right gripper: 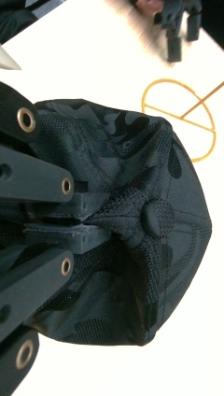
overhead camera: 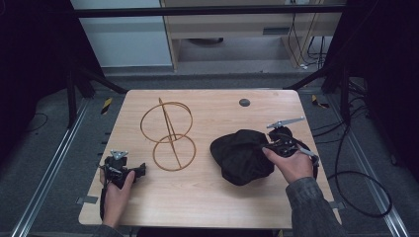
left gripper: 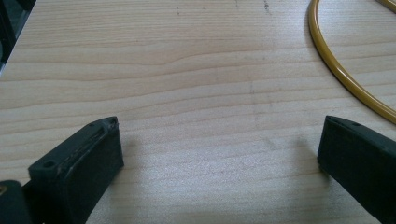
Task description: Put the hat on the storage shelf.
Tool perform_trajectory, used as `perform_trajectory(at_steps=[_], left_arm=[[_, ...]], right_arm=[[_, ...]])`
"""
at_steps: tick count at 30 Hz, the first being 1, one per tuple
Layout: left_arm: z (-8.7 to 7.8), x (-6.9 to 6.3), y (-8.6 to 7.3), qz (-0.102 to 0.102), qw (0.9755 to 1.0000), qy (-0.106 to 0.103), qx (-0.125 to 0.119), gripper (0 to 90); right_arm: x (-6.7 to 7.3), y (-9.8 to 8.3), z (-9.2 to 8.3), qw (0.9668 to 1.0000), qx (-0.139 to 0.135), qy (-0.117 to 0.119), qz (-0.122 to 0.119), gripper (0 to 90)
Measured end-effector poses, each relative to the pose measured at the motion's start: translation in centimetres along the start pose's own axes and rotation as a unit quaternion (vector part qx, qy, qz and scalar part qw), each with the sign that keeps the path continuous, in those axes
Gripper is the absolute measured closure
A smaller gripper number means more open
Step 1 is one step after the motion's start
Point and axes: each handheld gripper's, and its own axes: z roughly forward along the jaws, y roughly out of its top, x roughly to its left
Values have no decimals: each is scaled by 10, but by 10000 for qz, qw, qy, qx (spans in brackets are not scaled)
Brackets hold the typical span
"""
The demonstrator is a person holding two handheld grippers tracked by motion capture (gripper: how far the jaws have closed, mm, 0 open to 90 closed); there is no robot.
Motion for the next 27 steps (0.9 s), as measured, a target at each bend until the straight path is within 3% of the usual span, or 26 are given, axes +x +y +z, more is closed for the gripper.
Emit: perform_trajectory(at_steps=[6, 19, 27], left_arm=[[0, 0, 0, 9, 10000, -8, 3, 0], [0, 0, 0, 10, 10000, -10, 5, 0], [0, 0, 0, 9, 10000, -10, 4, 0]], right_arm=[[0, 11, -11, 9995, -224, 156, 125, 864], [-1, 43, -35, 9960, -798, 212, 335, 864], [4, 65, -49, 9939, -1052, 168, 271, 863]])
